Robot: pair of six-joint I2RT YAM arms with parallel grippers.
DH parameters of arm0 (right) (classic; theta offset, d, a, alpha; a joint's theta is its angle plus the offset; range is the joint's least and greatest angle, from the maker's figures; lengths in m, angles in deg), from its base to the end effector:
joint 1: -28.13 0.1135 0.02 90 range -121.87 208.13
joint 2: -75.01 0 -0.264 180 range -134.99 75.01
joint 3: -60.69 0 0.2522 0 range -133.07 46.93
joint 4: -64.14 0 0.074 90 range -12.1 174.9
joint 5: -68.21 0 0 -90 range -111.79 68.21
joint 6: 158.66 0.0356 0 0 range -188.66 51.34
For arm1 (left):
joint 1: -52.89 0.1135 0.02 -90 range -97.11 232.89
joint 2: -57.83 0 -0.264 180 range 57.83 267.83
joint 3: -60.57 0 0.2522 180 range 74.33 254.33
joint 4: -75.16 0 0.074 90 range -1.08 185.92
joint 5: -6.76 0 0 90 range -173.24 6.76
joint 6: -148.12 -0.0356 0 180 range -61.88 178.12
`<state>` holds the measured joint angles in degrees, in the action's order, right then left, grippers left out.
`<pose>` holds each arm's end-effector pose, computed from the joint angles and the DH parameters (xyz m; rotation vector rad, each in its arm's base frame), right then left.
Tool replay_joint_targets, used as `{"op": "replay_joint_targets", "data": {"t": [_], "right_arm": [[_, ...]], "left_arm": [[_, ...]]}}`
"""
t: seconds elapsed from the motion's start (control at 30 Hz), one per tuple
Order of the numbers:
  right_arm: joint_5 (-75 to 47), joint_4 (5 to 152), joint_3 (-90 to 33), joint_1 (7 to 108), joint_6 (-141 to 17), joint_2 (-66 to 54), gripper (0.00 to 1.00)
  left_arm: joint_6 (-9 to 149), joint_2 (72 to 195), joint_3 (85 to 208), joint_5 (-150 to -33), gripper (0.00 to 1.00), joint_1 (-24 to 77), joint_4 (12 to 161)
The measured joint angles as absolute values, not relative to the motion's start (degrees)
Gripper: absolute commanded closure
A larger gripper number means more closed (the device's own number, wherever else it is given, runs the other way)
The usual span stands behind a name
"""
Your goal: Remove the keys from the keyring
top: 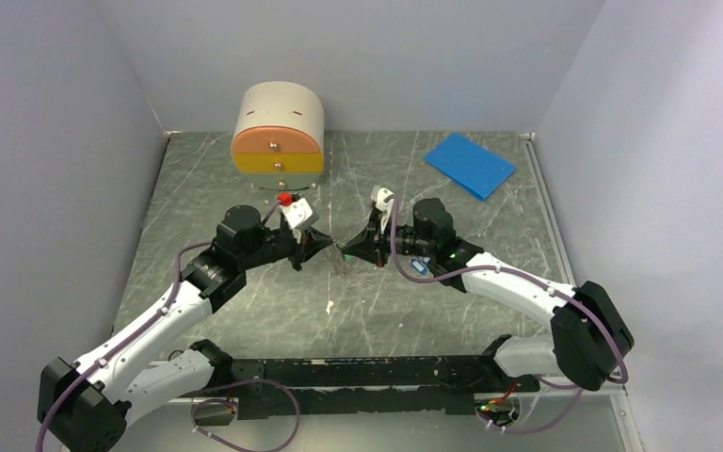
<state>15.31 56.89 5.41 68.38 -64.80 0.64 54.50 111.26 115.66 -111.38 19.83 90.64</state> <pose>0.2055 0.2021 0.2642 -1.0341 1.5659 1.1152 0.1728 -0.1325 0.3077 0.9132 1.6172 -0.8047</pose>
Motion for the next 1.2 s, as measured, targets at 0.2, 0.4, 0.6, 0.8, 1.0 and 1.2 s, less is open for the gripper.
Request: {"op": "replay_joint_targets", "data": {"t": [0.2,0.4,0.6,0.8,1.0,1.2], "right_arm": [[16.1,58.6,5.5,68.7,-60.9,2.5,1.00],[18.9,56.3,7.2,68.7,-56.7,2.7,0.92],[22.8,53.8,7.8,68.7,-55.0,2.6,0.74],[28.1,51.5,8.9,66.7,-54.1,2.3,0.56],[33.8,51.5,9.1,64.0,-55.9,2.5,0.54],[38.4,50.8,9.1,63.2,-56.7,2.9,0.54]], "left_arm": [[56.0,111.1,114.5,-108.2,0.97,18.8,89.8],[52.8,112.0,116.5,-111.3,0.98,18.7,93.3],[47.4,112.1,121.5,-116.1,0.97,18.7,98.8],[41.9,113.9,126.0,-121.8,0.98,18.7,103.7],[39.4,115.2,126.0,-126.2,0.97,18.7,106.9],[39.3,115.9,126.0,-129.4,0.97,18.7,107.2]]}}
